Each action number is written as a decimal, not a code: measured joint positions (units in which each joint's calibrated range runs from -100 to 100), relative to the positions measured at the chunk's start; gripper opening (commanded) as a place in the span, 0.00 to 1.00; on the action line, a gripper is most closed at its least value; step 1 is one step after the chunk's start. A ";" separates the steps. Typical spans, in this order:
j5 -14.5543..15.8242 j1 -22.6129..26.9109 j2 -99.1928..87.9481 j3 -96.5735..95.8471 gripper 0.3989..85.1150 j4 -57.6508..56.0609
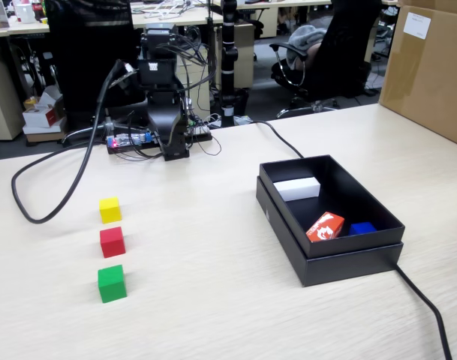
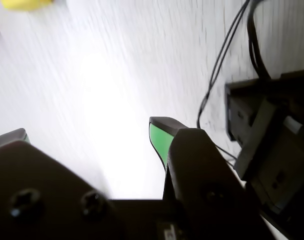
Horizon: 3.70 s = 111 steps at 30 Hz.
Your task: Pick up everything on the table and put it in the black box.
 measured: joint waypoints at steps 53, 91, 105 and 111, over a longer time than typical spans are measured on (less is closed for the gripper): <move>-16.75 -13.28 74.95 27.93 0.57 15.25; -16.46 -11.67 81.81 27.93 0.25 17.96; -15.58 -11.72 74.17 27.84 0.00 17.81; -10.11 -3.08 46.08 28.21 0.00 10.61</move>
